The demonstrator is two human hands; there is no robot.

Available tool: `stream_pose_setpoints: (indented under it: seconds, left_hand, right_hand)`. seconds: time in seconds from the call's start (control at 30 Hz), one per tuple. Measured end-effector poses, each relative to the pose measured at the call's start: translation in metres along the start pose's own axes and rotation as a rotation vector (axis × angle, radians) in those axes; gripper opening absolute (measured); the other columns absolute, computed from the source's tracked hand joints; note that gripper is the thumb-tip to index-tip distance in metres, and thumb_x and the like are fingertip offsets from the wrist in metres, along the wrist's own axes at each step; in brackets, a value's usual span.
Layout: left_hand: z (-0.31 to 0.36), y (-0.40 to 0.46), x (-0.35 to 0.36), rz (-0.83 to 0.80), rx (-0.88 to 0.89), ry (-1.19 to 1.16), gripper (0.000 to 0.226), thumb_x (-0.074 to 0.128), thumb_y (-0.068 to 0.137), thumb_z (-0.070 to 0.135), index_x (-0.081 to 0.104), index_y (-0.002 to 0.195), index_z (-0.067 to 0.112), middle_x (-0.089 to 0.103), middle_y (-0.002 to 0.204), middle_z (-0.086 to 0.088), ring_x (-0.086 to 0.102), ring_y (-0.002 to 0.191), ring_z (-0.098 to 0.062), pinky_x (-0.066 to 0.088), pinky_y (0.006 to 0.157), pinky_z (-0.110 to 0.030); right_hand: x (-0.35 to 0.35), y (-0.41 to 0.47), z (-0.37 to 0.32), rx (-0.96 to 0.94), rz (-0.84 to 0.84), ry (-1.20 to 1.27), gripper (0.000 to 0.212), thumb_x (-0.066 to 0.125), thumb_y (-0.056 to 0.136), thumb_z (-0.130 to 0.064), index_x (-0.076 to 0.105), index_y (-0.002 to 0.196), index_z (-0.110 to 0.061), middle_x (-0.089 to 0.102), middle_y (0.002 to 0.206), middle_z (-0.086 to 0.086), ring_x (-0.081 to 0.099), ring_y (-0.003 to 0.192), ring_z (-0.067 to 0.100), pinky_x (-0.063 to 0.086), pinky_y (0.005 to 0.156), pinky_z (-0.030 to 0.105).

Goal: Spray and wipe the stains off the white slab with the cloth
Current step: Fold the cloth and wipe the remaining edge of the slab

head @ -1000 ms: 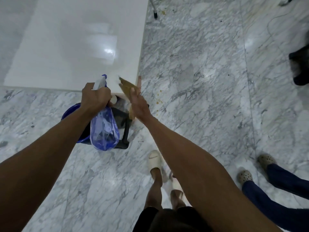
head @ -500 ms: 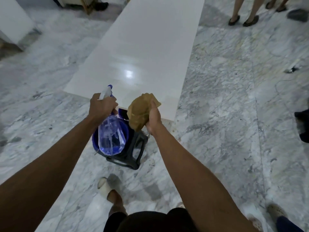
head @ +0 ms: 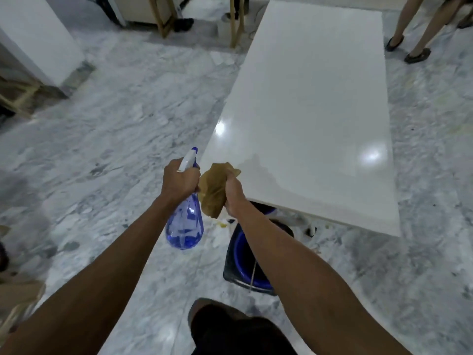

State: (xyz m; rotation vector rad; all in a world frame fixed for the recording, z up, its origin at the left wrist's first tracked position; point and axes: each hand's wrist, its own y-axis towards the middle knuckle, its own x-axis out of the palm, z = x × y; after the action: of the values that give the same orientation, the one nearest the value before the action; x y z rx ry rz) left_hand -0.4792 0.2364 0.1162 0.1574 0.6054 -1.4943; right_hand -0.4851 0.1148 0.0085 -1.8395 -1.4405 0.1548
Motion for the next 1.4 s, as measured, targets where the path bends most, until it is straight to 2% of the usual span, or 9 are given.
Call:
stream_pose_setpoints:
  seconds: [0.27, 0.4, 0.5, 0.6, 0.93, 1.03, 1.17, 1.27, 1.4]
  left_hand:
    - [-0.002, 0.167, -0.036, -0.132, 0.062, -0.011, 0.016, 0.054, 0.080, 0.001, 0.064, 0.069, 0.009, 0.070, 0.082, -0.031, 0.058, 0.047, -0.017, 0.052, 0.052, -0.032]
    - [0.014, 0.256, -0.031, -0.240, 0.146, 0.047, 0.017, 0.054, 0.074, 0.010, 0.068, 0.080, 0.002, 0.072, 0.089, -0.030, 0.062, 0.058, -0.025, 0.057, 0.057, -0.041]
    - [0.034, 0.312, -0.020, -0.327, 0.200, 0.078, 0.012, 0.054, 0.084, 0.002, 0.066, 0.081, 0.005, 0.072, 0.087, -0.027, 0.061, 0.045, -0.013, 0.053, 0.049, -0.029]
    - [0.054, 0.354, -0.002, -0.383, 0.244, 0.071, 0.012, 0.055, 0.090, 0.001, 0.066, 0.086, 0.004, 0.071, 0.087, -0.026, 0.060, 0.046, -0.016, 0.051, 0.047, -0.025]
    - [0.116, 0.423, 0.131, -0.872, 0.561, 0.079, 0.010, 0.055, 0.092, -0.001, 0.064, 0.089, 0.001, 0.062, 0.072, -0.019, 0.057, 0.053, -0.030, 0.045, 0.041, -0.015]
    - [0.121, 0.431, 0.168, -1.073, 0.697, 0.051, 0.014, 0.052, 0.084, 0.004, 0.064, 0.091, 0.000, 0.059, 0.069, -0.019, 0.056, 0.048, -0.025, 0.046, 0.043, -0.017]
    - [0.129, 0.428, 0.206, -1.262, 0.792, 0.042, 0.019, 0.051, 0.082, 0.003, 0.065, 0.095, 0.002, 0.062, 0.074, -0.026, 0.059, 0.048, -0.030, 0.051, 0.046, -0.028]
    - [0.133, 0.416, 0.220, -1.383, 0.843, 0.014, 0.021, 0.050, 0.081, 0.001, 0.065, 0.096, 0.002, 0.063, 0.077, -0.024, 0.059, 0.054, -0.044, 0.053, 0.046, -0.039]
    - [0.120, 0.403, 0.237, -1.471, 0.932, 0.016, 0.025, 0.050, 0.083, 0.000, 0.066, 0.100, 0.007, 0.070, 0.088, -0.013, 0.060, 0.059, -0.041, 0.055, 0.051, -0.052]
  right_hand:
    - [0.096, 0.130, -0.034, -0.051, 0.158, 0.055, 0.053, 0.047, 0.096, -0.057, 0.067, 0.122, -0.015, 0.072, 0.115, 0.009, 0.068, 0.107, 0.028, 0.051, 0.101, 0.046]
    - [0.108, 0.200, -0.065, -0.060, 0.246, 0.139, 0.057, 0.047, 0.095, -0.057, 0.061, 0.132, -0.017, 0.069, 0.125, 0.008, 0.067, 0.110, 0.026, 0.056, 0.088, 0.038]
    - [0.111, 0.199, -0.100, -0.128, 0.313, 0.190, 0.045, 0.039, 0.105, -0.036, 0.064, 0.115, 0.000, 0.067, 0.104, 0.017, 0.064, 0.089, 0.031, 0.053, 0.081, 0.042]
    - [0.100, 0.204, -0.117, -0.217, 0.346, 0.342, 0.051, 0.039, 0.103, -0.048, 0.068, 0.104, -0.007, 0.065, 0.097, 0.015, 0.062, 0.083, 0.030, 0.052, 0.080, 0.044]
    - [0.050, 0.223, -0.134, -0.333, 0.753, 0.632, 0.077, 0.047, 0.092, -0.071, 0.067, 0.110, 0.001, 0.069, 0.107, 0.025, 0.066, 0.095, 0.043, 0.054, 0.080, 0.051]
    - [0.050, 0.215, -0.131, -0.411, 0.955, 0.761, 0.062, 0.035, 0.102, -0.059, 0.069, 0.112, -0.008, 0.073, 0.110, 0.015, 0.072, 0.095, 0.028, 0.057, 0.087, 0.043]
    - [0.050, 0.198, -0.122, -0.435, 1.235, 0.929, 0.051, 0.035, 0.104, -0.054, 0.064, 0.122, -0.017, 0.071, 0.121, 0.011, 0.068, 0.110, 0.028, 0.049, 0.104, 0.050]
    - [0.054, 0.185, -0.119, -0.357, 1.482, 0.766, 0.049, 0.035, 0.105, -0.050, 0.060, 0.131, -0.017, 0.069, 0.122, 0.009, 0.067, 0.106, 0.023, 0.051, 0.100, 0.041]
    - [0.055, 0.201, -0.104, -0.041, 1.811, -0.050, 0.051, 0.023, 0.104, -0.051, 0.044, 0.144, -0.029, 0.056, 0.140, -0.003, 0.053, 0.128, 0.022, 0.043, 0.106, 0.044]
